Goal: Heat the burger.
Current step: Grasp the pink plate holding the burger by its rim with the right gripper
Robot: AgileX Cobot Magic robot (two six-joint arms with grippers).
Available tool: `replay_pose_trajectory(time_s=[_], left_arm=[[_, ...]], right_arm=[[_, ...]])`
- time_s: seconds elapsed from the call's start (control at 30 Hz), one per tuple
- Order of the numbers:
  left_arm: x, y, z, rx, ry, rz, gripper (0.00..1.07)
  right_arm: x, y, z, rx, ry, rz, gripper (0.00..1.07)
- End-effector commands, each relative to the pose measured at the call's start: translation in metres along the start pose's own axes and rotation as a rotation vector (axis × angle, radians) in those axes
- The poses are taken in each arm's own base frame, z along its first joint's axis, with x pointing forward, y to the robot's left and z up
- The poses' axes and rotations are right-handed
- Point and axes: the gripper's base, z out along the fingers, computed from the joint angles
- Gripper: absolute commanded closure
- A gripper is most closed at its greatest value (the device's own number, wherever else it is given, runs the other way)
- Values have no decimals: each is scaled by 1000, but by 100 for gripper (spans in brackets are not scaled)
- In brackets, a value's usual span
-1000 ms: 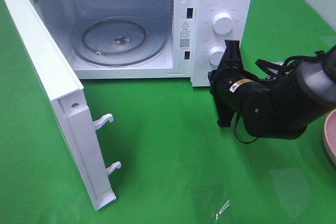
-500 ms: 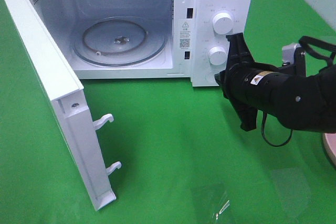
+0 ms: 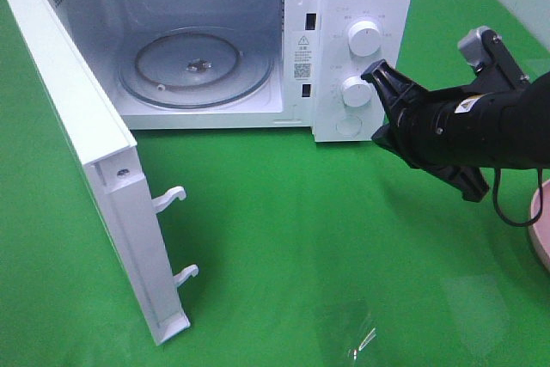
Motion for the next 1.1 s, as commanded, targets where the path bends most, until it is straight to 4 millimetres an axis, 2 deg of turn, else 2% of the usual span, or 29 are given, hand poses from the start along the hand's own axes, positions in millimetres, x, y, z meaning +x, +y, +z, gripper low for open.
replay_pose_trajectory(time_s=[0.03,0.17,0.63,0.73,0.8,0.87,0.97,1.1], left_arm=[[1,0,-2,-2,-29,5,4],[1,0,-2,-2,-29,5,4],[1,0,-2,-2,-29,5,4],[1,0,-2,-2,-29,5,4],[1,0,-2,-2,-29,5,4],[1,0,-2,-2,-29,5,4],[1,0,-2,-2,-29,5,4],[1,0,-2,-2,-29,5,4]], right_arm=[[-5,-2,-6,21,34,-79,104],[-10,-6,-15,47,92,-204,103],[-23,-24,-37,148,294,-447,102],[-25,-24,-39,173,339,-508,101],[-32,-19,-44,230,429,-639,100],[-36,-17,-47,264,463,-697,99],[-38,-16,-49,281,484,-715,99],[-50,-10,-59,385,564,-823,97]])
